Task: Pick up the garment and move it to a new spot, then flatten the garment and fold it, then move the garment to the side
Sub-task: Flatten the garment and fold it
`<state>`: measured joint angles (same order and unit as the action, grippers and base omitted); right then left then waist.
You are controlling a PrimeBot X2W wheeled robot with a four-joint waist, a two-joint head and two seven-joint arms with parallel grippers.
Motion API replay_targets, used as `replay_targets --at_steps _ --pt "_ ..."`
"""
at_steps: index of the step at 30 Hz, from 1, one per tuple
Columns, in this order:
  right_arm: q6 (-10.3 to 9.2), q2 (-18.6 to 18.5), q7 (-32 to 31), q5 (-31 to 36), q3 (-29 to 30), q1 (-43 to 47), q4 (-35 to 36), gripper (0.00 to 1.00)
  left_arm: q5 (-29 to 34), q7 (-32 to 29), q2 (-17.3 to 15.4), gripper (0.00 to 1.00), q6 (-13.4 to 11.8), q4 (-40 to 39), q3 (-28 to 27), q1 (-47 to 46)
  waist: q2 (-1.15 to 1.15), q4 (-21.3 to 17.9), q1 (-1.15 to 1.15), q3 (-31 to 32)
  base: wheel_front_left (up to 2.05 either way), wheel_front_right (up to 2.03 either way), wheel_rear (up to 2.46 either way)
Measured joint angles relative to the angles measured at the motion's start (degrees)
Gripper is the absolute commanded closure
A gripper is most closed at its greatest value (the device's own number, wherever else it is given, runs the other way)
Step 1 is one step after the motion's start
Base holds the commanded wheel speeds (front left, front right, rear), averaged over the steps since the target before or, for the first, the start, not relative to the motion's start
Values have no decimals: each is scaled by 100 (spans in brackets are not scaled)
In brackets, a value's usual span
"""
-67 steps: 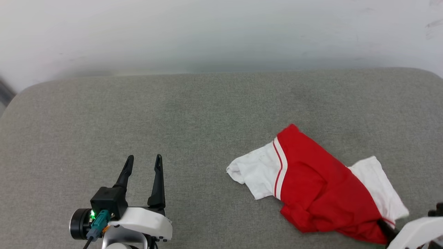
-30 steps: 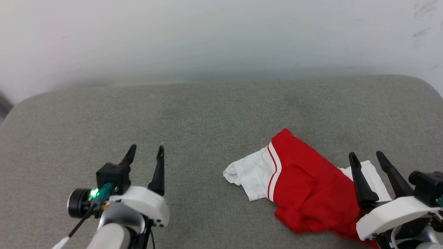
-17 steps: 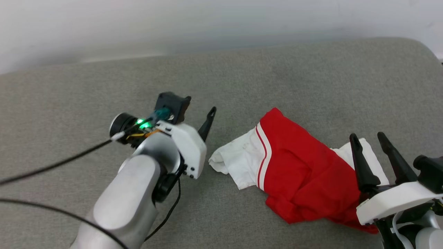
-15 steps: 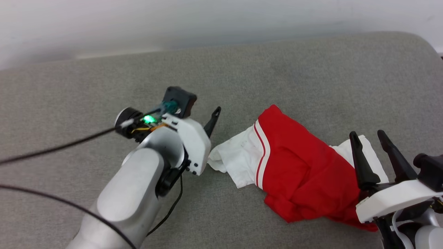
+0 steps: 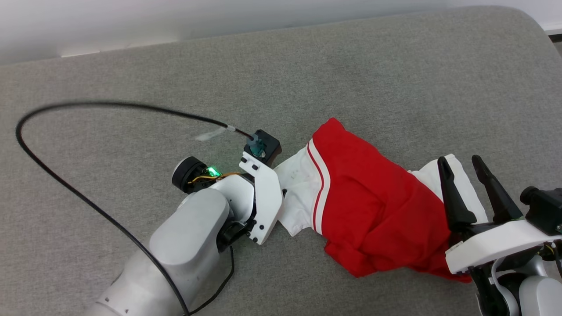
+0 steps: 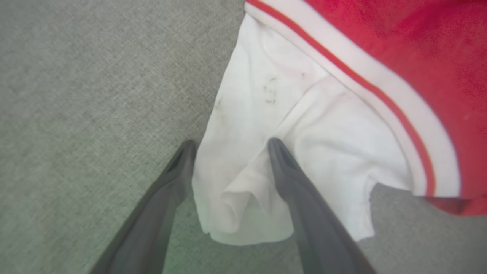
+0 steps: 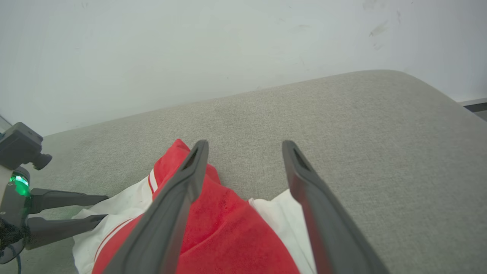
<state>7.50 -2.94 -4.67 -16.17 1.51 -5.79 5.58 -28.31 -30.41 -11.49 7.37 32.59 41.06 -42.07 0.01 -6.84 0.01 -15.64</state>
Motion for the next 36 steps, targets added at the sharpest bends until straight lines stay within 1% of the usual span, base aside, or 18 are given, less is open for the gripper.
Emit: replay_targets --at_steps 6,7,8,9,11,13,15,18,23,27,33,36 --pt "0 0 71 -110 -27 -44 -96 0 -415 -579 -179 0 -5 180 700 -276 0 -91 -1 -52 0 0 0" --pt "0 0 80 -110 -33 -49 -111 0 -489 -624 -205 27 -7 188 805 -314 0 -102 -1 -54 0 0 0" --pt "0 0 82 -110 -33 -63 -127 0 -542 -625 -225 77 -7 189 886 -344 0 -112 -1 -54 0 0 0" --pt "0 0 89 -112 -35 -81 -144 0 -591 -621 -247 100 -7 198 949 -369 0 -120 -1 -52 0 0 0" --pt "0 0 96 -130 -33 -101 -162 0 -697 -590 -268 100 -5 234 1063 -402 0 -132 -1 -34 0 0 0" --pt "0 0 107 -146 -15 -99 -188 0 -732 -364 -289 100 4 322 1077 -388 0 -135 -1 1 0 0 0" --pt "0 0 111 -148 0 -94 -209 0 -753 -57 -323 100 14 393 1036 -330 0 -127 -1 64 0 0 0" --pt "0 0 114 -154 53 -40 -235 0 -748 436 -389 100 -91 459 947 -143 0 -111 -1 207 0 0 0" --pt "0 0 53 -289 168 53 -378 0 -754 1107 -624 100 -413 334 710 213 0 -19 -1 471 0 0 0" --pt "0 0 -96 -367 319 122 -565 0 -768 1454 -871 100 -713 -75 523 481 0 107 -1 659 0 0 0" --pt "0 -29 -417 -354 757 58 -936 0 -811 1640 -1390 100 -1190 -992 264 1024 0 321 -1 871 0 0 0" --pt "0 -221 -682 -404 1018 -95 -1221 0 -817 1639 -1680 100 -1426 -1519 158 1283 0 428 -1 935 0 0 0"
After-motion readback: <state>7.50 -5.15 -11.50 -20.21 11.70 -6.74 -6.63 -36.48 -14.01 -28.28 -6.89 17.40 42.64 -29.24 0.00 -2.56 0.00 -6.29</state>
